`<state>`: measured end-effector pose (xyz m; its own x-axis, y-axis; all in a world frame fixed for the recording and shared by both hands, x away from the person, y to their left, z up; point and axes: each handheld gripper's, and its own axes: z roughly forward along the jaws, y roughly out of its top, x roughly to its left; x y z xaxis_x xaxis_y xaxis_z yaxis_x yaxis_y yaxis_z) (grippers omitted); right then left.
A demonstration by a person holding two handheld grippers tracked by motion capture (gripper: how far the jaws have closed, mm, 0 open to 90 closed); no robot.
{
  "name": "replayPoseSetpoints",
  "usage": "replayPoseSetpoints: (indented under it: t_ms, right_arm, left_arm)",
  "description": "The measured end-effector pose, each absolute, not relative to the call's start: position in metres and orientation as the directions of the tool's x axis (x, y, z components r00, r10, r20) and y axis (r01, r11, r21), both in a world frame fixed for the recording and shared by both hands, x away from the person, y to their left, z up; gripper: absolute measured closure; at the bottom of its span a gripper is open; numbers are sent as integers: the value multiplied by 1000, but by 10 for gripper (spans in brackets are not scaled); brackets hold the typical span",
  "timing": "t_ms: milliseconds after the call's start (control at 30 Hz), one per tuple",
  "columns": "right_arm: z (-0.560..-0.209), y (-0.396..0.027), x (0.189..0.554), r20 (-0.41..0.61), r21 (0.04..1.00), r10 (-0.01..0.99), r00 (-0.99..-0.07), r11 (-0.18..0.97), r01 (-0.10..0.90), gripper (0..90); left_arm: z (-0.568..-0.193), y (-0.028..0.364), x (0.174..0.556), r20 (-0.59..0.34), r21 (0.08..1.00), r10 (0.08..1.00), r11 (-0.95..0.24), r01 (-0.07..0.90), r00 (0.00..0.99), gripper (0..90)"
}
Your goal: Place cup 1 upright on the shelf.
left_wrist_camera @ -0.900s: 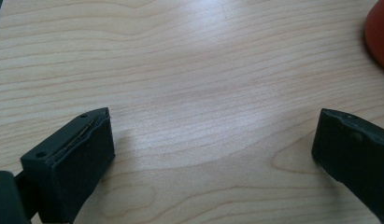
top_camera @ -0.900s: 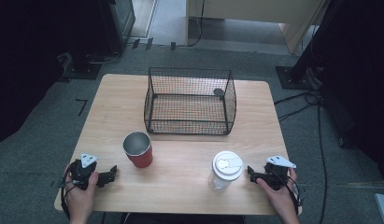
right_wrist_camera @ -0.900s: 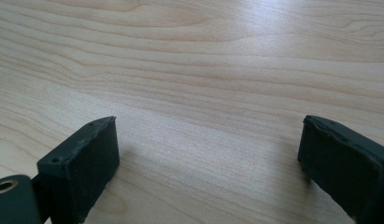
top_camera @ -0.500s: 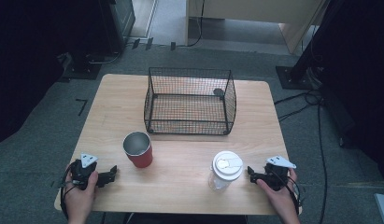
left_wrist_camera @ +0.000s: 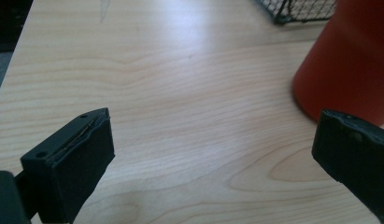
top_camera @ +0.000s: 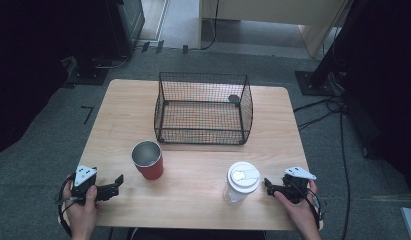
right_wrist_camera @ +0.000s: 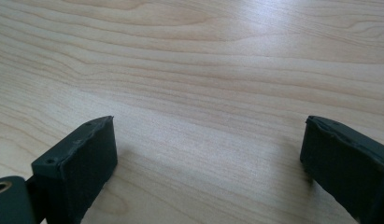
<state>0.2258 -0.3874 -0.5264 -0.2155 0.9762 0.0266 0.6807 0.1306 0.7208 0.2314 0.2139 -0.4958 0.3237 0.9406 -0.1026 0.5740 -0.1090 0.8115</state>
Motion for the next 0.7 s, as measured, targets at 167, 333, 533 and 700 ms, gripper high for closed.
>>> replayPoseSetpoints:
  t_ms: [167,333,533,700]
  right_arm:
    - [-526,-386,227,25,720,976,-216,132,681,33]
    - [-526,-386,228,26,720,976,-214,131,681,32]
    - [-526,-386,228,25,720,976,-215,131,681,32]
    - [-526,-386,228,26,720,976,-214,131,681,32]
  left_arm:
    - [-491,207,227,-127,826,925,-101,554,358,0]
    - [-489,201,227,-123,828,917,-117,549,380,0]
    - [-484,189,225,-120,839,901,-132,529,416,0]
    - [-481,182,225,-113,843,890,-149,517,441,0]
